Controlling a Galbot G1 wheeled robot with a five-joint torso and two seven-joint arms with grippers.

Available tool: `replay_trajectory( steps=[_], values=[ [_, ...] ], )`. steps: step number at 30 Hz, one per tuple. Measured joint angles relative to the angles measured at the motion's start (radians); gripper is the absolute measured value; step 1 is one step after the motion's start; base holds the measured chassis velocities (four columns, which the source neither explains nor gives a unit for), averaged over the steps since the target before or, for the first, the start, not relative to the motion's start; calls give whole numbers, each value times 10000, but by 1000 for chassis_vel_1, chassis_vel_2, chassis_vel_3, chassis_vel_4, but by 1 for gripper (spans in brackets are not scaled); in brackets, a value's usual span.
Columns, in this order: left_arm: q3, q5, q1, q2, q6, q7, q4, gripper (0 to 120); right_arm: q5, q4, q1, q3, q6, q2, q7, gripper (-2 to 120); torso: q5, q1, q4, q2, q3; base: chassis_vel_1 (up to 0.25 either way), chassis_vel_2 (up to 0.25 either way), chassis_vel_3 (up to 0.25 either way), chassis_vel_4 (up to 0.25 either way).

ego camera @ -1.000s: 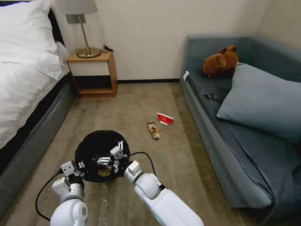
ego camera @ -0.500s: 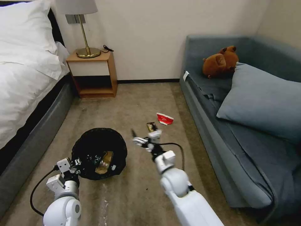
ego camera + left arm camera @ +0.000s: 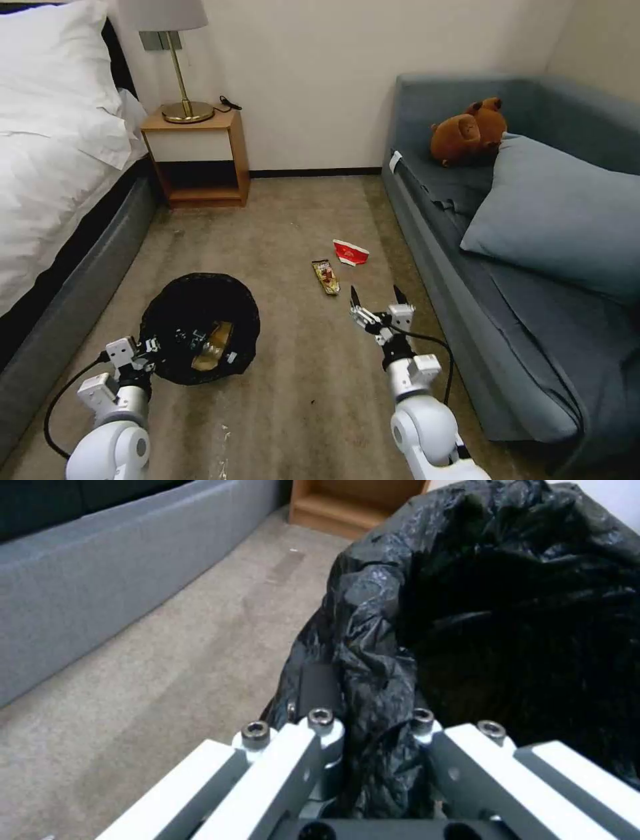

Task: Pick up the trash bin, then pick up the garbage on the floor and place it into the trash bin.

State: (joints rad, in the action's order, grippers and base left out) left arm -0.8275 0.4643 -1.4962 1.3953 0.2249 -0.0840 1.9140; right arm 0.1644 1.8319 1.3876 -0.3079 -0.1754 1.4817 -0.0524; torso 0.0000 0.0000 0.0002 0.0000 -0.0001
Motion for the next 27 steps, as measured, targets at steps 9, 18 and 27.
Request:
replay_trajectory(
  steps=[9, 18, 27],
  values=[
    [224, -38, 128, 65, -1, 10, -131, 3, -373, -480, -27, -385, -407, 19, 506, 100, 1, 0, -2, 0, 0, 0, 0, 0, 0],
    [227, -69, 163, 132, -17, 12, -172, 3, -456, -684, -93, -436, -415, -106, 1064, 100, 0, 0, -2, 0, 0, 0, 0, 0, 0],
    [198, -69, 141, 236, -32, 21, -147, 3, -421, -901, -171, -301, -433, -130, 1180, 100, 1, 0, -1, 0, 1, 0, 0, 0, 0]
  ],
)
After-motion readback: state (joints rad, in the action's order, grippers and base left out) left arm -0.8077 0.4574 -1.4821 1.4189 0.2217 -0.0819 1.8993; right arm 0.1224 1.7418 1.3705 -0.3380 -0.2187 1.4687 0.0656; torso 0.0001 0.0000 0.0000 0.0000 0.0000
